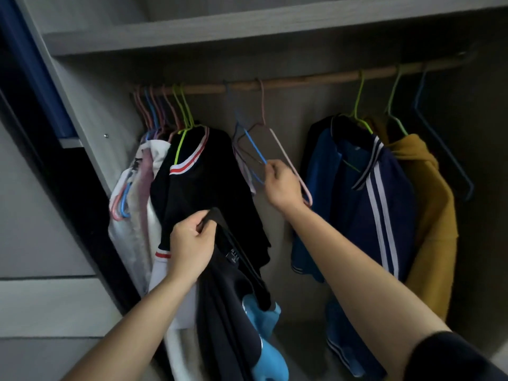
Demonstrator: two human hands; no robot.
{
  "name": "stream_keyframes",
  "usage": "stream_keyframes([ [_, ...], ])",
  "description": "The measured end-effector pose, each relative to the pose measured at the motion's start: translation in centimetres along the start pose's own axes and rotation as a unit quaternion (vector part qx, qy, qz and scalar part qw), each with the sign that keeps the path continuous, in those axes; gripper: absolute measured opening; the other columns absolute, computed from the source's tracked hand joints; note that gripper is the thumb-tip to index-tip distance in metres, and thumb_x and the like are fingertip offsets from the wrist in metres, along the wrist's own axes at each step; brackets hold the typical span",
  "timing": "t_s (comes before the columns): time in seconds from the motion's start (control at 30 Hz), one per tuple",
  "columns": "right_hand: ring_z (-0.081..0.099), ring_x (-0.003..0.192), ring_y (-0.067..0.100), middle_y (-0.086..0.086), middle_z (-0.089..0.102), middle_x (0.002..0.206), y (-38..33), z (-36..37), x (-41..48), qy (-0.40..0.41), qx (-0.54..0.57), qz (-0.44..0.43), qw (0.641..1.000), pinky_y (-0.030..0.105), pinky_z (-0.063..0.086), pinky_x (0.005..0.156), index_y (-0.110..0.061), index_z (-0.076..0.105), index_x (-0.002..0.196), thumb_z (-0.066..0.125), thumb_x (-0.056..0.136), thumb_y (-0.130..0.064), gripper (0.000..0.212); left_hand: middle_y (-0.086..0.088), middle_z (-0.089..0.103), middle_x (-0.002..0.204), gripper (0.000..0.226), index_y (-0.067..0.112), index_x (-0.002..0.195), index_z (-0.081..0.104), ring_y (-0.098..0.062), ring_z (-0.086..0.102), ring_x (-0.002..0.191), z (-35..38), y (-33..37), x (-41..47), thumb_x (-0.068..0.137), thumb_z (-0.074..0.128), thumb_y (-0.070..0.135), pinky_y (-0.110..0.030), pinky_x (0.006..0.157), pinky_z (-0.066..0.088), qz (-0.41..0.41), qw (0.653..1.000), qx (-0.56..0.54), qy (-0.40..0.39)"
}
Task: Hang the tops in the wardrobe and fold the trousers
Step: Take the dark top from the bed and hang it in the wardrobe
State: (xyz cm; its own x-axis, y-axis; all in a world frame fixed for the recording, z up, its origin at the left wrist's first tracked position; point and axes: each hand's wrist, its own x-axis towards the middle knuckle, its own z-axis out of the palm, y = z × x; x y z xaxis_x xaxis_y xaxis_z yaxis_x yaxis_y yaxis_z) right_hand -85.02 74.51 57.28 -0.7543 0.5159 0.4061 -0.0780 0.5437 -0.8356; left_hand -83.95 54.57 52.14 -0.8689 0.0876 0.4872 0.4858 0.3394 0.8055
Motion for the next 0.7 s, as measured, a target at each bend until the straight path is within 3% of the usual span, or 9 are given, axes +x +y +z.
stream_keyframes([
  [0.13,0.064,0.094,0.03,0.008,0.069,0.092,-0.9,0.8,0.3,0.064,-0.034,-0.026,0.997,0.037,0.047,0.081,-0.013,0.067,0.111,0.043,0.103,-0.027,0.028,-0.012,0.066,0.071,0.016,0.016,0.082,0.07,-0.016,0.057,0.061,-1.6,-2.2,1.7,0.093,0.059,0.016,-0.036,0.062,0.048,0.018,0.999,-0.039,-0.025],
  [0.27,0.054,0.064,-0.003,-0.009,0.058,0.072,-0.9,1.7,-2.9,0.101,0.005,-0.002,0.995,0.023,0.042,0.064,-0.017,0.064,0.107,0.044,0.105,-0.033,0.026,0.009,0.063,0.061,0.017,0.016,0.076,0.065,-0.008,0.056,0.06,-2.5,-3.8,3.2,0.092,0.059,0.015,-0.02,0.059,0.042,0.013,0.999,-0.043,-0.027],
  [0.33,0.053,0.065,-0.007,-0.009,0.058,0.075,-0.8,1.6,-5.4,0.118,0.021,-0.009,0.993,0.011,0.041,0.061,-0.016,0.063,0.109,0.046,0.105,-0.033,0.024,0.01,0.062,0.061,0.017,0.013,0.075,0.065,-0.003,0.053,0.059,-2.2,-4.6,3.7,0.091,0.059,0.012,-0.025,0.062,0.045,0.015,0.996,-0.069,-0.052],
  [0.47,0.056,0.073,0.0,-0.011,0.061,0.079,-2.6,1.9,-5.8,0.149,0.032,-0.009,0.988,0.021,0.044,0.07,-0.017,0.066,0.112,0.049,0.103,-0.034,0.026,0.0,0.071,0.078,0.014,0.01,0.086,0.071,-0.015,0.065,0.074,-0.3,-5.6,4.1,0.091,0.058,0.009,-0.034,0.074,0.052,-0.003,0.988,-0.13,-0.083],
  [0.6,0.057,0.073,0.001,-0.015,0.061,0.079,-4.7,2.0,-5.5,0.189,-0.005,0.009,0.982,0.039,0.052,0.08,-0.022,0.065,0.112,0.048,0.102,-0.036,0.024,0.001,0.058,0.06,0.023,0.017,0.071,0.063,-0.009,0.05,0.056,0.9,-5.6,2.4,0.092,0.057,0.012,-0.031,0.06,0.043,-0.028,0.978,-0.161,-0.131],
  [0.7,0.057,0.073,-0.006,-0.015,0.063,0.08,-5.9,1.5,-6.0,0.195,0.012,0.009,0.981,0.039,0.051,0.085,-0.024,0.066,0.108,0.049,0.101,-0.037,0.022,0.003,0.061,0.063,0.019,0.014,0.076,0.065,-0.009,0.053,0.06,0.8,-5.0,2.5,0.093,0.056,0.013,-0.029,0.062,0.044,-0.031,0.977,-0.166,-0.127],
])
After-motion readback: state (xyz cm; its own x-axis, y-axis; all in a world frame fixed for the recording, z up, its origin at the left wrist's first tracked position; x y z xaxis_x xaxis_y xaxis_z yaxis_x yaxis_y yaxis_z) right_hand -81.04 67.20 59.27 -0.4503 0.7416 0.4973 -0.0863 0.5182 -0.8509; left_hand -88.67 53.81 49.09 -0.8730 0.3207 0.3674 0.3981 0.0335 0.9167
